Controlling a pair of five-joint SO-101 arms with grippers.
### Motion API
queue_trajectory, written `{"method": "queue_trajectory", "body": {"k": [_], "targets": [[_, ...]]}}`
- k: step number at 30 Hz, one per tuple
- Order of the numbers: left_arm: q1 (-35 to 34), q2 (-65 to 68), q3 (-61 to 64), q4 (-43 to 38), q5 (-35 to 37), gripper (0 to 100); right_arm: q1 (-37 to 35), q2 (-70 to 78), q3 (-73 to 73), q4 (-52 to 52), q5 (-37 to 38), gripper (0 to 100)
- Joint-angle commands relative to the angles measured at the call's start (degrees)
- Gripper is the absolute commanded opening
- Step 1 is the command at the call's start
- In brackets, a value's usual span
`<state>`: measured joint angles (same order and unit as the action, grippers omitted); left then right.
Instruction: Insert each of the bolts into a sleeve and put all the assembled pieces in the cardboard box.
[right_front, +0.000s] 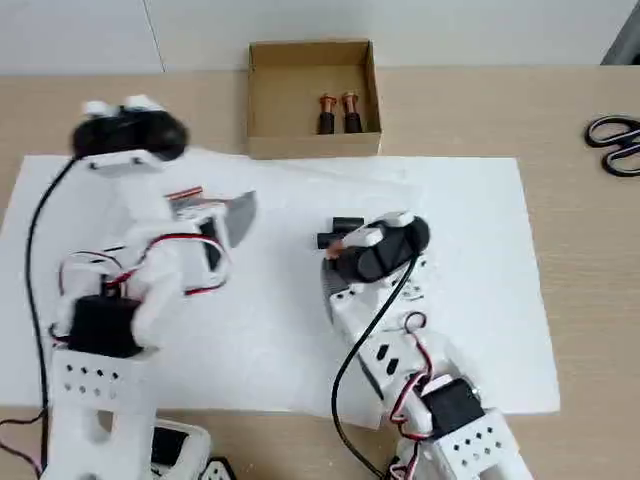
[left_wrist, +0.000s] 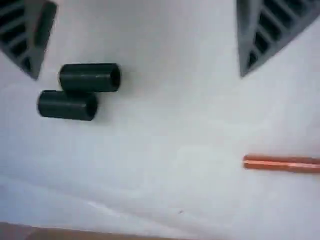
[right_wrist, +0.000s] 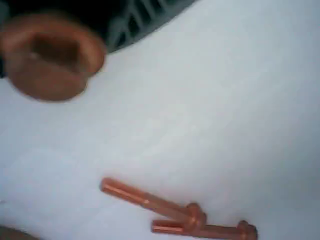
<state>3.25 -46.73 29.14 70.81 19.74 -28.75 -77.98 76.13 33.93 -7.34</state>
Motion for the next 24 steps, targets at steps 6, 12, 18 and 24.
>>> {"method": "queue_trajectory", "body": {"k": [6, 12, 18, 24], "targets": [[-2.55, -1.32, -2.24, 5.1, -0.53, 24, 5.49, 22.64, -27.52, 1.54, 4.48, 0.4], [-2.46, -1.23, -1.1, 4.84, -0.44, 24, 7.69, 46.02, -42.9, -12.26, 3.96, 0.4], [-2.81, -1.23, -0.22, 4.84, -0.44, 24, 7.78, 67.3, -52.92, -37.41, 4.04, 0.4], [-2.55, -1.23, 0.31, 4.75, -0.44, 24, 8.92, 88.75, -66.81, -50.77, 4.04, 0.4]]}}
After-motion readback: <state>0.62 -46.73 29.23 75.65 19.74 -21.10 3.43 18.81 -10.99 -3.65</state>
